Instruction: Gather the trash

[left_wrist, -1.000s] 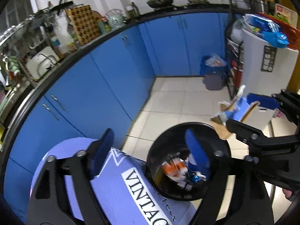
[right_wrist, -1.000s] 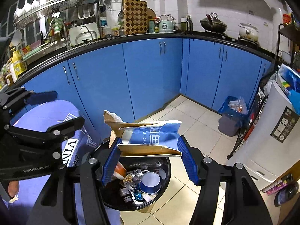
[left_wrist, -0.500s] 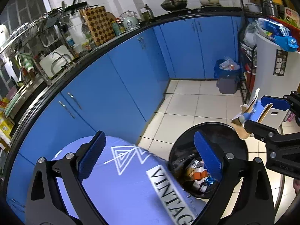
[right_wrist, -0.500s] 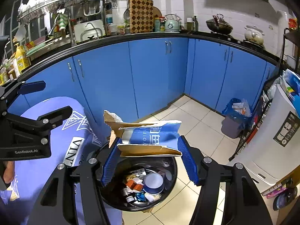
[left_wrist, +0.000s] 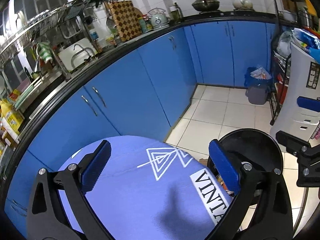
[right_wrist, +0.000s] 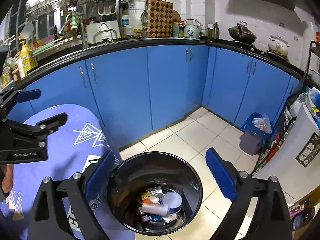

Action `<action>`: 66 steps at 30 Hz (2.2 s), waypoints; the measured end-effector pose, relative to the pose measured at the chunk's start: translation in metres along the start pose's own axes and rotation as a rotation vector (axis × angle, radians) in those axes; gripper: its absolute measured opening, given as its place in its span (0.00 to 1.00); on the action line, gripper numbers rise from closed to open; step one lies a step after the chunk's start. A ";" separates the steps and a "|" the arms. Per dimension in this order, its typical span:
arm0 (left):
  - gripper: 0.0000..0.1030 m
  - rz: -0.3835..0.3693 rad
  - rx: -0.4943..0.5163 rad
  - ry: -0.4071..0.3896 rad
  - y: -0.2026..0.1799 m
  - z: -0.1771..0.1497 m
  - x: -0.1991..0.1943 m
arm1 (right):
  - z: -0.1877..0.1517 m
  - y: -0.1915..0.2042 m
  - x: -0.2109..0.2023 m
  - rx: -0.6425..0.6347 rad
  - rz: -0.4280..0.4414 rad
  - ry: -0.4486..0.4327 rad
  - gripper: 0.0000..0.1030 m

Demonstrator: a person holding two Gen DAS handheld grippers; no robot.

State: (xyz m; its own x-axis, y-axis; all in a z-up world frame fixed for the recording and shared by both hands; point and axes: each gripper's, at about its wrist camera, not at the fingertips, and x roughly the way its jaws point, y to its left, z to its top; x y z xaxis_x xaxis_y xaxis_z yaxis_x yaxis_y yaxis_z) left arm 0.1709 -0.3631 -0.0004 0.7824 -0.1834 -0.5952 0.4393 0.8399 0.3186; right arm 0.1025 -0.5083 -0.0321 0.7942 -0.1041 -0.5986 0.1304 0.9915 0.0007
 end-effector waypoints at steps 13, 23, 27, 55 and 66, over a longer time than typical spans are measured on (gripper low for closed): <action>0.94 -0.017 -0.003 -0.001 0.001 -0.004 -0.003 | 0.000 0.002 -0.001 -0.004 -0.011 0.013 0.90; 0.94 -0.020 0.009 -0.007 -0.005 -0.004 -0.007 | 0.001 0.004 -0.006 -0.014 -0.014 0.008 0.90; 0.95 -0.023 0.004 -0.003 -0.006 -0.003 -0.007 | 0.001 0.004 -0.007 -0.018 -0.015 0.007 0.90; 0.97 -0.034 -0.011 0.037 -0.006 -0.006 -0.002 | 0.005 0.007 -0.011 -0.011 -0.014 0.002 0.90; 0.97 -0.040 -0.022 0.039 -0.003 -0.007 -0.003 | 0.008 0.009 -0.012 -0.012 -0.012 0.001 0.90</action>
State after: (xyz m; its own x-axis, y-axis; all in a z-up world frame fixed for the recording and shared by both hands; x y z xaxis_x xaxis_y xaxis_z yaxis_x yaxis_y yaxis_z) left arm 0.1644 -0.3617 -0.0049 0.7465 -0.1976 -0.6354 0.4598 0.8435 0.2778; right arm 0.0989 -0.4990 -0.0191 0.7924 -0.1155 -0.5990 0.1324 0.9911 -0.0161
